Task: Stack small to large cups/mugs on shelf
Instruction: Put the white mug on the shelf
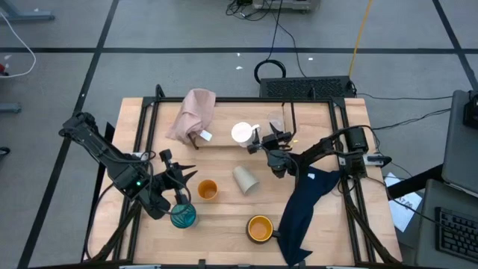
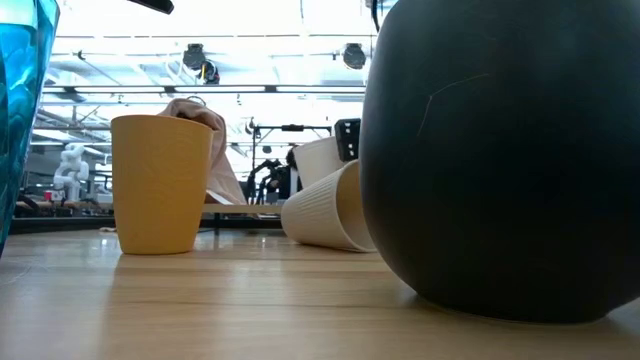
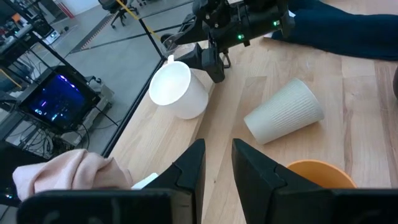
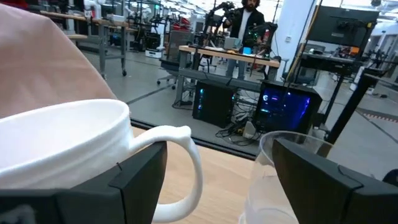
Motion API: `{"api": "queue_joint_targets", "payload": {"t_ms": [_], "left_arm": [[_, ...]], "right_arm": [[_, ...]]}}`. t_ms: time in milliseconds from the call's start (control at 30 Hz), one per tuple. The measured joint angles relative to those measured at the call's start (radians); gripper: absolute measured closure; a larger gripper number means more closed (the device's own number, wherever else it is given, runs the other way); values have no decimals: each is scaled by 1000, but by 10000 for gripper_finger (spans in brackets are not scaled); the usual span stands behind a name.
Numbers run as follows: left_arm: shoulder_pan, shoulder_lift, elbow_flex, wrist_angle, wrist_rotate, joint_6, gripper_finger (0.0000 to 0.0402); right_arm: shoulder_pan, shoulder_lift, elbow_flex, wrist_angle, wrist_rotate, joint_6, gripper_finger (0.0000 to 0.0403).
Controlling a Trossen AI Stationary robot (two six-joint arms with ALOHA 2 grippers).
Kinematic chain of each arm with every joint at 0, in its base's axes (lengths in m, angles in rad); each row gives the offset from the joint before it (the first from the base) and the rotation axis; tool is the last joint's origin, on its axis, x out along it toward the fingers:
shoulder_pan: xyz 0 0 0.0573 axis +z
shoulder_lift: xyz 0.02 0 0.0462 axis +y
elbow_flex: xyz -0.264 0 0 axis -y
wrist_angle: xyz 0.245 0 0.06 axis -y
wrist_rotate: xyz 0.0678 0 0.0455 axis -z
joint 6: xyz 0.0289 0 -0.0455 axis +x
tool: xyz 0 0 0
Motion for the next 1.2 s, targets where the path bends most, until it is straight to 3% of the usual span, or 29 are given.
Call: {"api": "queue_joint_targets", "payload": {"t_ms": [233,667,1200], "left_arm": [[0,0,0,0,2,-7,321],[0,0,0,0,5,-11,321],[0,0,0,0,15,-19,321]], "right_arm": [[-1,-1,-19,-44,-50,93,119],[6,-1,-23,-46,-50,88,119],[93,-145,-23,-86,-45,-68,119]]}}
